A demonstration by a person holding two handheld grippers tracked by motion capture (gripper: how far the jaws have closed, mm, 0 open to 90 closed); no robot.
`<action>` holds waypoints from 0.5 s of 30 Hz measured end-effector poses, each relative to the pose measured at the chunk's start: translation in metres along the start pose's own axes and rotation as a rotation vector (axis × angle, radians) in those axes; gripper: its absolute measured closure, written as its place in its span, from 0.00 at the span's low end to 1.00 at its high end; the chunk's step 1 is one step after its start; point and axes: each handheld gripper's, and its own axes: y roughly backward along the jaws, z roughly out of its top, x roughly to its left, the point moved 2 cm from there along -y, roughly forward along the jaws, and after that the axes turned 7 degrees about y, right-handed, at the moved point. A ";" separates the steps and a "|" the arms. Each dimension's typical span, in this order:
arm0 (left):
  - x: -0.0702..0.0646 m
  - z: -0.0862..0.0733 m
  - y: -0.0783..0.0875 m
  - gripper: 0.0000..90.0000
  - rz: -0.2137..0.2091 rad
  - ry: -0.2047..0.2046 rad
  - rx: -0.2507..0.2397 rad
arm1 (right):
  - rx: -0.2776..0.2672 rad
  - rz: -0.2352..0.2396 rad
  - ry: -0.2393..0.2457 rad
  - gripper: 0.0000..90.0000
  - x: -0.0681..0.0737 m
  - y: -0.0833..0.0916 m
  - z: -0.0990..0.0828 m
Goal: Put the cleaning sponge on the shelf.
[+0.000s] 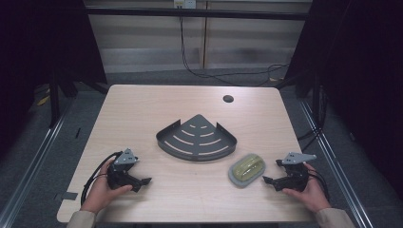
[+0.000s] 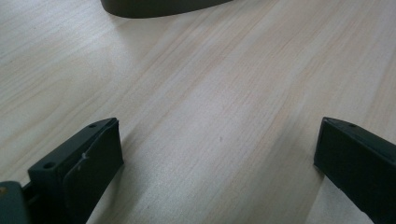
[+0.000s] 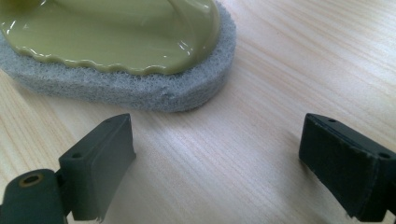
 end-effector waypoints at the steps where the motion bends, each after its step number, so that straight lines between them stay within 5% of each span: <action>1: 0.000 0.000 0.000 0.01 0.000 0.000 0.000 | 0.000 0.000 0.000 0.11 0.000 0.000 0.000; 5: 0.000 0.000 0.000 0.01 0.000 0.001 -0.001 | 0.087 0.019 0.008 0.11 -0.001 0.000 0.008; 8: 0.000 0.000 0.000 0.01 0.001 0.001 0.001 | 0.169 0.097 0.084 0.18 0.002 0.002 0.017; 15: 0.000 0.000 0.000 0.01 0.000 0.001 0.001 | 0.300 0.176 0.185 0.25 0.001 0.008 0.036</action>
